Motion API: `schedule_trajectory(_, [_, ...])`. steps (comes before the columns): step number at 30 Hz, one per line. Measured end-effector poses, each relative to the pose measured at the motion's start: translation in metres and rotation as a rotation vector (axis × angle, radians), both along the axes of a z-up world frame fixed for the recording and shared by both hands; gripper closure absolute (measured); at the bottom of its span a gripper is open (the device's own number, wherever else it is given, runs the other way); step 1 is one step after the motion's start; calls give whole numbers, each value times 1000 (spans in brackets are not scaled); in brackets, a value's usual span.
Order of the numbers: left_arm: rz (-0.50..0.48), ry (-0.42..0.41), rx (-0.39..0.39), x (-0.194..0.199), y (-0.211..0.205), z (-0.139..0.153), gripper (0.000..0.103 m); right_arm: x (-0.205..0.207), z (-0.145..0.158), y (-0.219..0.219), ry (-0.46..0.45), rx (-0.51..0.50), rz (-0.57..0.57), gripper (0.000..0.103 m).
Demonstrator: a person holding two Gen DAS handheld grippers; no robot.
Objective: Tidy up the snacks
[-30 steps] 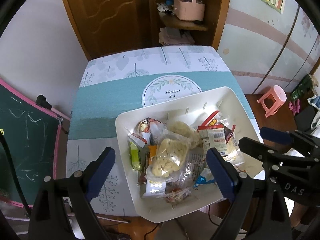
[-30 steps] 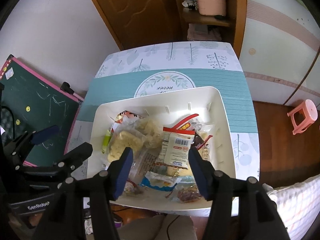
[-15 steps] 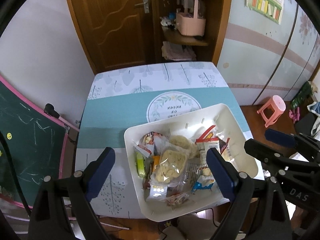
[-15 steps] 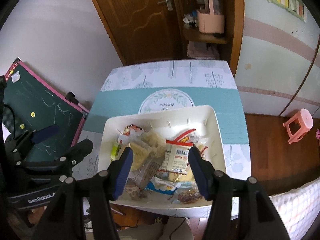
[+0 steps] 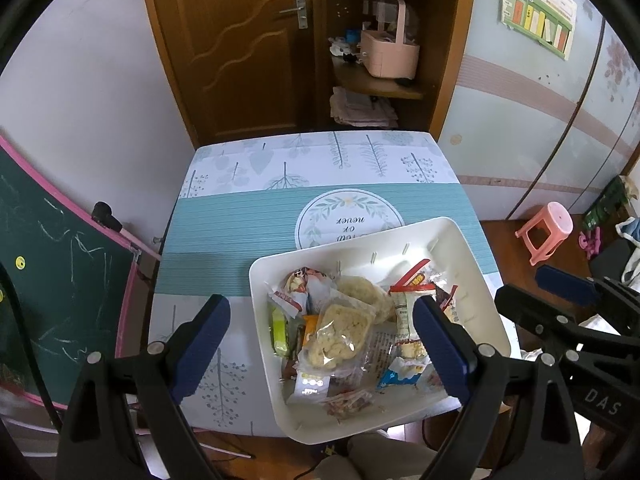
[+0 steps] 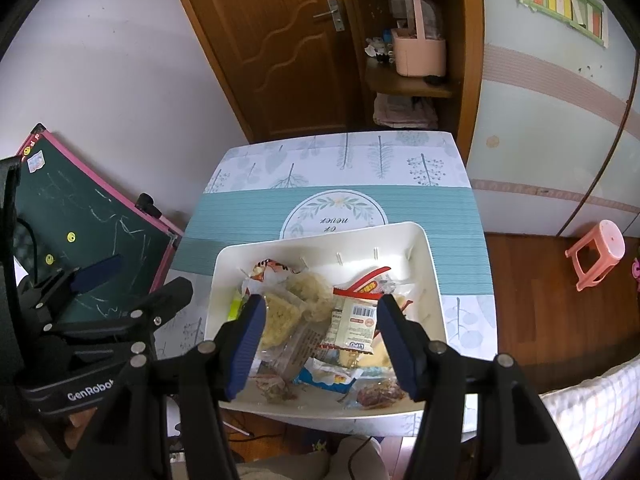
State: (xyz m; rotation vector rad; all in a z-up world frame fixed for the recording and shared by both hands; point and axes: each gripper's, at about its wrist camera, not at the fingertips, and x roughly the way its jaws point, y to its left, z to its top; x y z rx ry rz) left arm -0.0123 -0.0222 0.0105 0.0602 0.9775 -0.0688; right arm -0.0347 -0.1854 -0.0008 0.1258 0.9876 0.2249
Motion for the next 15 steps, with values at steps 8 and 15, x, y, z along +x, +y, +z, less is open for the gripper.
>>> schedule_trajectory(8, [19, 4, -5, 4, -2, -2, 11, 5, 1, 0, 0, -7, 12, 45])
schedule_trajectory(15, [16, 4, -5, 5, -2, -2, 11, 6, 1, 1, 1, -6, 11, 45])
